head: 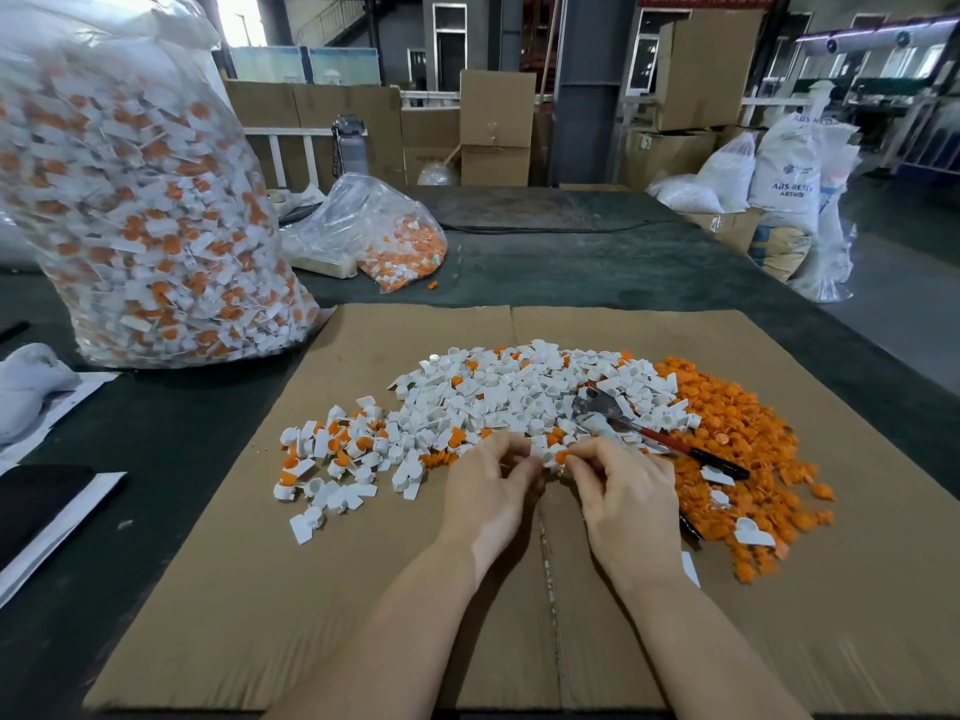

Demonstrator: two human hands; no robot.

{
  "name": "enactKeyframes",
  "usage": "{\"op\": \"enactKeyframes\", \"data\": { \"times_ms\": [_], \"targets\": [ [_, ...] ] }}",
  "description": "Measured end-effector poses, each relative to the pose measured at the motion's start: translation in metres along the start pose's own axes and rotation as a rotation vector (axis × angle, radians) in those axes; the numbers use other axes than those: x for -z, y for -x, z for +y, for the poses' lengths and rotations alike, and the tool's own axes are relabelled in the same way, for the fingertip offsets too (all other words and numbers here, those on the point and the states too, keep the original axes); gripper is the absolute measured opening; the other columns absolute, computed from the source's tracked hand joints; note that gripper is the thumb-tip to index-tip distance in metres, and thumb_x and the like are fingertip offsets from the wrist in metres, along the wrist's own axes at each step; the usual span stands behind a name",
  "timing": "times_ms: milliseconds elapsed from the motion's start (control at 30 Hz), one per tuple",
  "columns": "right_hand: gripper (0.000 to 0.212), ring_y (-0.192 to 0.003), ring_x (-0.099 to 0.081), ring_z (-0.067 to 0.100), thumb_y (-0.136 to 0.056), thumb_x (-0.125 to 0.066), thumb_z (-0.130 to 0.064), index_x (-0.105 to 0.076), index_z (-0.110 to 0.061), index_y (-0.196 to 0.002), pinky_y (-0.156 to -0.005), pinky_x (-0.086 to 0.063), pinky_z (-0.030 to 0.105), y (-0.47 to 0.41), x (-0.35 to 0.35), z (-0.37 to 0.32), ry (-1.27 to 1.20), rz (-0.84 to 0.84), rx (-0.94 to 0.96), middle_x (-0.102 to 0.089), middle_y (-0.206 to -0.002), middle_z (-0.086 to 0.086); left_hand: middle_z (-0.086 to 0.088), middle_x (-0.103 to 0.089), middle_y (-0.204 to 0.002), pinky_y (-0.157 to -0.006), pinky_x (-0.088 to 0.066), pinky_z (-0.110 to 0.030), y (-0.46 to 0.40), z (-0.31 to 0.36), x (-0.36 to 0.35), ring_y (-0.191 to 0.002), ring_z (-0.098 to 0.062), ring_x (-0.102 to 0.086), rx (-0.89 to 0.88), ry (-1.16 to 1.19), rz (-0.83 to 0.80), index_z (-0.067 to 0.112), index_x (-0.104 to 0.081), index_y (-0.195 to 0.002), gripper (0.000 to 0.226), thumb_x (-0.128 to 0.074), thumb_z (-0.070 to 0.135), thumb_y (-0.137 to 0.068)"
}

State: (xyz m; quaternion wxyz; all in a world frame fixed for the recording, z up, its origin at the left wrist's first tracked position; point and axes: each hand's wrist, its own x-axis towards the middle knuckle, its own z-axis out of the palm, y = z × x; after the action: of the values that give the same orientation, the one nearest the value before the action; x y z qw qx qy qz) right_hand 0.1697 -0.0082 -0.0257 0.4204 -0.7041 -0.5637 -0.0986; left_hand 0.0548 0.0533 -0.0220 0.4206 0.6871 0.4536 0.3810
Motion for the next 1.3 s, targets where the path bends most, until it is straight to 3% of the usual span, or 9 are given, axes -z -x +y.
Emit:
{"op": "enactKeyframes", "data": {
  "times_ms": [267, 367, 567, 733, 833, 933, 1033, 1133, 1300],
  "targets": [
    [0.017, -0.055, -0.054, 0.022, -0.077, -0.074, -0.015, -0.061, -0.011, -0.068, -0.069, -0.041, 0.037, 0.0014, -0.0003, -0.0034, 0.131, 0.046, 0.098, -0.055, -0.057, -0.001, -0.004, -0.063, -0.058, -0.057, -0.050, -0.023, 0.0051, 0.0030, 0.0019, -0.051, -0.010, -0.059, 0.096, 0.289, -0.065, 0.010, -0.058, -0.078, 0.014, -0.060, 0.001, -0.088],
    [0.021, -0.051, -0.051, 0.022, -0.075, -0.076, -0.014, -0.057, -0.010, -0.065, -0.066, -0.040, 0.037, 0.0017, -0.0006, -0.0044, 0.197, 0.094, 0.145, -0.051, -0.053, 0.000, -0.004, -0.061, -0.057, -0.053, -0.048, -0.020, 0.0060, 0.0030, 0.0024, -0.049, -0.009, -0.057, 0.098, 0.336, -0.074, 0.003, -0.059, -0.082, 0.008, -0.059, -0.001, -0.088],
    [0.025, -0.052, -0.052, 0.023, -0.072, -0.078, -0.010, -0.055, -0.009, -0.062, -0.064, -0.044, 0.039, 0.0028, -0.0011, -0.0055, 0.257, 0.040, 0.201, -0.052, -0.053, 0.002, -0.001, -0.064, -0.061, -0.064, -0.049, -0.025, 0.0066, 0.0001, 0.0015, -0.057, -0.010, -0.059, 0.019, 0.146, -0.067, 0.006, -0.063, -0.083, 0.004, -0.062, 0.006, -0.087],
    [0.026, -0.052, -0.053, 0.022, -0.071, -0.079, -0.006, -0.055, -0.011, -0.061, -0.067, -0.043, 0.040, 0.0025, -0.0002, -0.0055, 0.173, 0.011, 0.165, -0.053, -0.053, 0.000, 0.009, -0.063, -0.069, -0.060, -0.042, -0.010, 0.0066, 0.0001, 0.0024, -0.064, 0.000, -0.057, -0.071, -0.035, -0.055, 0.026, -0.060, -0.076, 0.018, -0.063, 0.013, -0.088],
    [0.021, -0.055, -0.055, 0.020, -0.073, -0.079, -0.011, -0.060, -0.012, -0.065, -0.071, -0.037, 0.036, 0.0030, 0.0007, -0.0045, 0.136, -0.011, 0.137, -0.056, -0.056, -0.002, 0.002, -0.064, -0.070, -0.059, -0.043, -0.012, 0.0054, 0.0004, 0.0028, -0.063, -0.005, -0.059, -0.014, 0.055, -0.055, 0.016, -0.063, -0.085, 0.007, -0.060, 0.011, -0.090],
    [0.014, -0.061, -0.057, 0.018, -0.072, -0.080, -0.017, -0.065, -0.014, -0.073, -0.072, -0.027, 0.031, 0.0028, 0.0022, -0.0031, 0.070, -0.017, 0.125, -0.060, -0.060, -0.005, -0.001, -0.061, -0.070, -0.070, -0.052, -0.031, 0.0042, 0.0001, 0.0037, -0.069, -0.015, -0.062, 0.033, 0.144, -0.047, 0.016, -0.061, -0.084, 0.011, -0.057, 0.009, -0.091],
    [0.021, -0.070, -0.059, 0.018, -0.071, -0.080, -0.016, -0.069, -0.014, -0.089, -0.074, -0.030, 0.031, 0.0026, 0.0031, -0.0032, 0.010, -0.024, 0.105, -0.064, -0.068, -0.007, -0.002, -0.060, -0.071, -0.080, -0.052, -0.044, 0.0038, 0.0000, 0.0045, -0.073, -0.021, -0.063, 0.040, 0.169, -0.049, 0.018, -0.063, -0.088, 0.012, -0.057, 0.009, -0.092],
    [0.029, -0.076, -0.061, 0.019, -0.072, -0.079, -0.011, -0.071, -0.016, -0.099, -0.075, -0.033, 0.034, 0.0025, 0.0038, -0.0043, -0.012, -0.032, 0.117, -0.067, -0.078, -0.006, 0.001, -0.061, -0.069, -0.080, -0.053, -0.042, 0.0043, 0.0004, 0.0046, -0.070, -0.017, -0.064, 0.025, 0.158, -0.056, 0.026, -0.063, -0.090, 0.018, -0.057, 0.009, -0.092],
    [0.028, -0.081, -0.064, 0.023, -0.072, -0.078, -0.007, -0.073, -0.020, -0.096, -0.070, -0.039, 0.040, 0.0013, 0.0050, -0.0054, 0.003, -0.029, 0.146, -0.068, -0.082, -0.004, 0.005, -0.060, -0.067, -0.076, -0.052, -0.031, 0.0039, -0.0007, 0.0048, -0.071, -0.012, -0.064, 0.002, 0.112, -0.064, 0.020, -0.064, -0.104, 0.018, -0.057, 0.010, -0.092]
  ]
}}
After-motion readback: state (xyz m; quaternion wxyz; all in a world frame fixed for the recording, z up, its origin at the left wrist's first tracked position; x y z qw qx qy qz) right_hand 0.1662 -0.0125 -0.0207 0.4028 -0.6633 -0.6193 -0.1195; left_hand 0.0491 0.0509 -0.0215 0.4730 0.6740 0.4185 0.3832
